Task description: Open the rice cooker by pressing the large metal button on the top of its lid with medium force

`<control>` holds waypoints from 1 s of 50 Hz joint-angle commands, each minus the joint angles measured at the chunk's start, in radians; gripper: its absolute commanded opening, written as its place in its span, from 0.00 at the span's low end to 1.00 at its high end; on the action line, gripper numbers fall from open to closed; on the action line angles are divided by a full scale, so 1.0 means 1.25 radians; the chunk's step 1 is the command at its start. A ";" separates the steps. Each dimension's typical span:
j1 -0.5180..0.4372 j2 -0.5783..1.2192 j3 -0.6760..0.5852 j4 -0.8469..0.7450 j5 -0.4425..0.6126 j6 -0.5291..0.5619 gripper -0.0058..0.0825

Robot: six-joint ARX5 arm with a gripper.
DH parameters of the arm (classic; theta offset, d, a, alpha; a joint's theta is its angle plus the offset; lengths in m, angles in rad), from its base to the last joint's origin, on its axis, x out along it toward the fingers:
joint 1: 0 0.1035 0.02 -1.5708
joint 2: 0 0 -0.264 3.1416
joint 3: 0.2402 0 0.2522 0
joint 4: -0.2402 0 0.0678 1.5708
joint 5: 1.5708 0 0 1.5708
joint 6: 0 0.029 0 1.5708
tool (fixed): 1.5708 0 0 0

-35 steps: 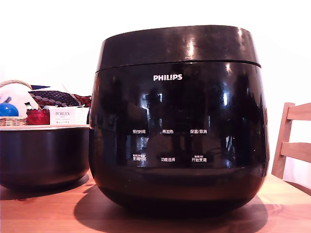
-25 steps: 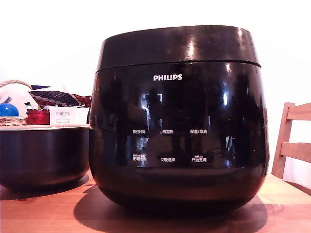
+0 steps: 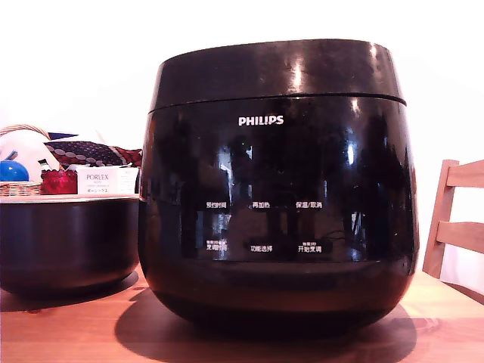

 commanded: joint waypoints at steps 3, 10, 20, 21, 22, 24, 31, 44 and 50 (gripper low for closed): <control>0.002 -0.008 -0.024 0.068 0.022 -0.031 0.04; 0.002 -0.008 -0.017 0.117 0.052 -0.100 0.04; 0.001 -0.007 0.030 0.080 0.201 -0.176 0.04; 0.001 -0.007 0.038 0.068 0.219 -0.182 0.04; 0.001 -0.007 0.045 0.060 0.226 -0.182 0.04; 0.001 -0.007 0.061 0.036 0.268 -0.206 0.04; 0.000 0.010 0.123 -0.031 0.362 -0.229 0.04; -0.116 0.082 0.196 -0.042 0.379 -0.230 0.04; -0.181 0.118 0.210 -0.040 0.381 -0.230 0.04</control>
